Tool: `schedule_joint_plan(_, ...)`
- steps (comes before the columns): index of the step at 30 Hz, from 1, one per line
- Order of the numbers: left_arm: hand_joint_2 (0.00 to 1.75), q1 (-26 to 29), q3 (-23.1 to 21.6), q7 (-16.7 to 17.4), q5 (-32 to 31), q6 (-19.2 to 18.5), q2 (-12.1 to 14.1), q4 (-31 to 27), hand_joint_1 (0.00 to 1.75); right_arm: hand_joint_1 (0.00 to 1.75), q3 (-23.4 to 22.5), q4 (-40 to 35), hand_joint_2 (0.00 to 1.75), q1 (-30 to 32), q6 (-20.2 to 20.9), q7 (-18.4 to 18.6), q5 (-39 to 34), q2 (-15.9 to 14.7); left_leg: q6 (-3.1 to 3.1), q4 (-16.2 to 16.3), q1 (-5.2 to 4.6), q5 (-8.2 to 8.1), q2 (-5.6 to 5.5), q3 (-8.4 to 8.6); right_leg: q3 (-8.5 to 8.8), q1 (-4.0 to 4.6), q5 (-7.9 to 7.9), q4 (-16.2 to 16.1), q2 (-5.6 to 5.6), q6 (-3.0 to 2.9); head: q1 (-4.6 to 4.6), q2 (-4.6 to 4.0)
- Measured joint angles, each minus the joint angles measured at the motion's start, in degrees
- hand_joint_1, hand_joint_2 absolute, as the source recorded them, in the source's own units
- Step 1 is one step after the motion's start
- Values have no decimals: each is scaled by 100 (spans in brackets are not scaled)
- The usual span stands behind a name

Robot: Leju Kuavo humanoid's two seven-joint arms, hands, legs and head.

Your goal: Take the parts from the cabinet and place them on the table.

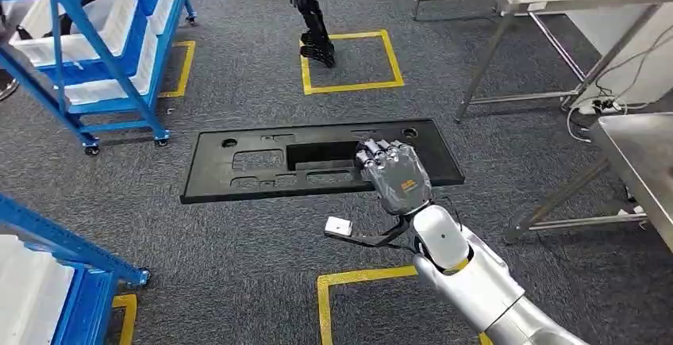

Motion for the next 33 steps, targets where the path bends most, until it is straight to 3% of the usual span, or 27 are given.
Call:
schedule_joint_plan(2, 175, -20, 0, 0, 2, 7, -2, 0, 0, 175, -13, 0, 175, 5, 2, 9, 4, -46, -53, -14, 8, -11, 115, 37, -21, 41, -8, 6, 111, -47, 2, -2)
schedule_joint_plan(3, 175, -26, 0, 0, 0, 7, -2, 0, 0, 175, -20, 0, 175, -2, 2, 9, 4, -59, -83, -13, 14, -26, 166, 53, -8, 17, 3, -20, 164, -87, 0, 0)
schedule_joint_plan(4, 175, -27, 0, 0, 2, 7, -4, 0, 0, 175, -42, -7, 175, -1, 0, 9, 7, -79, -131, -6, 43, -90, 15, 54, 44, -20, 23, -67, 233, -132, 0, 0)
schedule_joint_plan(5, 175, -30, -2, -2, 2, 7, -4, 2, 0, 175, -66, -7, 175, -16, 2, 11, 7, -88, -135, 168, 73, -226, -266, 8, 58, -22, 25, -77, 278, -147, -2, -2)
schedule_joint_plan(6, 175, -20, 0, -2, 7, 9, -4, 2, 0, 175, -70, -7, 175, -39, 4, 11, 9, -90, -134, 558, 78, -440, -429, -182, 57, -23, 29, -76, 340, -174, -4, 0)
schedule_joint_plan(8, 175, 7, 0, -2, 4, 15, -2, 0, 0, 175, -70, -5, 175, -36, 9, 9, 9, -90, -133, 1520, 68, -803, -538, -686, 58, -2, 26, -74, 488, -195, -4, 0)
schedule_joint_plan(9, 175, 15, 0, -2, 4, 17, -2, 2, 0, 175, -72, -2, 175, -26, 9, 9, 9, -90, -121, 1793, 67, -821, -549, -858, 60, 13, 24, -69, 567, -201, -4, 0)
schedule_joint_plan(10, 175, 25, 0, -2, 7, 26, -2, 0, 0, 175, -77, 0, 175, -22, 11, 9, 9, -94, -99, 1804, 63, -714, -558, -909, 63, 24, 24, -61, 647, -202, -2, 0)
schedule_joint_plan(12, 175, 20, 0, -2, 7, 24, -2, 0, 0, 175, -96, -2, 175, -26, 13, 9, 9, -105, -35, 1157, 47, -214, -617, -688, 76, 27, 22, -50, 807, -201, -2, 0)
schedule_joint_plan(13, 175, 13, 0, -2, 9, 26, -2, 0, 0, 175, -107, -2, 175, -31, 13, 9, 11, -107, 4, 579, 39, 106, -770, -451, 86, 18, 20, -45, 889, -197, -2, 0)
schedule_joint_plan(14, 175, 18, 2, -2, 11, 26, 9, 0, 0, 175, -111, -2, 175, -32, 13, 11, 11, -109, 40, 219, 41, 173, -1069, -304, 78, -2, 20, -45, 946, -194, 2, -2)
schedule_joint_plan(15, 175, 23, 2, -2, 9, 24, 13, 2, 0, 175, -116, -2, 175, -38, 15, 13, 13, -112, 43, 104, 50, 158, -1096, -246, 48, 17, 22, -21, 1031, -163, -2, 0)
schedule_joint_plan(18, 175, -4, 2, -2, 9, 37, 24, 0, 0, 175, -142, -4, 175, -27, 35, 17, 26, -138, 65, 70, 5, 142, -931, -205, -9, -49, 86, -81, 1228, -35, -4, 0)
schedule_joint_plan(19, 175, -5, 2, -2, 9, 35, 15, 0, 0, 175, -160, -9, 175, -30, 37, 22, 35, -177, 115, -41, 66, 192, -845, -175, -16, -3, 79, -78, 1246, 7, -2, 0)
schedule_joint_plan(20, 175, -11, 2, -2, 9, 33, 15, 0, 0, 175, -177, -22, 175, -37, 42, 28, 44, -190, 144, -97, 62, 224, -758, -133, -50, 17, -24, 24, 872, 10, 7, 0)
schedule_joint_plan(21, 175, -1, 2, -7, 9, 33, 15, 0, 0, 175, -190, -22, 175, -58, 50, 26, 57, -199, 177, -117, 56, 233, -691, -126, -167, 23, -222, 293, 601, 23, 22, 0)
schedule_joint_plan(22, 175, 18, 2, -7, 9, 33, 15, 0, 0, 175, -203, -26, 175, -70, 57, 28, 57, -206, 185, -116, 40, 228, -605, -127, -382, 4, -463, 747, 463, 51, 28, -2)
schedule_joint_plan(23, 175, 33, 4, -7, 11, 33, 15, 0, 0, 175, -216, -26, 175, -66, 68, 31, 57, -212, 192, -106, 37, 219, -522, -127, -589, -16, -646, 1173, 414, 71, 22, 0)
schedule_joint_plan(24, 175, 37, 4, -7, 15, 33, 18, 0, 0, 175, -223, -26, 175, -54, 77, 33, 57, -212, 191, -98, 37, 210, -432, -132, -766, -37, -747, 1526, 397, 97, 26, 0)
schedule_joint_plan(25, 175, 35, 4, -7, 15, 33, 20, 0, 0, 175, -230, -26, 175, -40, 77, 44, 57, -219, 187, -94, 37, 200, -355, -131, -813, -61, -703, 1615, 383, 118, 26, 0)
schedule_joint_plan(26, 175, 32, 4, -7, 17, 33, 20, 0, 0, 175, -242, -26, 175, -33, 77, 57, 57, -238, 179, -88, 39, 184, -276, -125, -713, -86, -525, 1412, 354, 142, 26, 0)
schedule_joint_plan(28, 175, 26, 4, -7, 28, 33, 17, 0, 0, 175, -278, -46, 175, -36, 72, 66, 77, -260, 145, -50, 44, 142, -144, -102, -192, -108, -57, 453, 207, 158, 26, 0)
schedule_joint_plan(29, 175, 26, 4, -7, 35, 31, 17, 0, 0, 175, -295, -61, 175, -47, 70, 77, 90, -262, 107, -17, 29, 110, -89, -88, 54, -94, 34, -15, -75, 145, 28, 0)
schedule_joint_plan(30, 175, 32, 7, -7, 39, 31, 20, 0, 0, 175, -302, -66, 175, -59, 70, 87, 92, -262, 60, 10, -11, 76, -43, -94, 64, -13, -14, -44, -133, 92, 24, 0)
schedule_joint_plan(33, 175, 21, 9, -7, 50, 31, 20, 0, 0, 175, -341, -83, 175, -55, 68, 109, 112, -282, -18, -1, -8, 44, 135, -40, 29, -9, -2, -43, 114, -9, 22, -2)
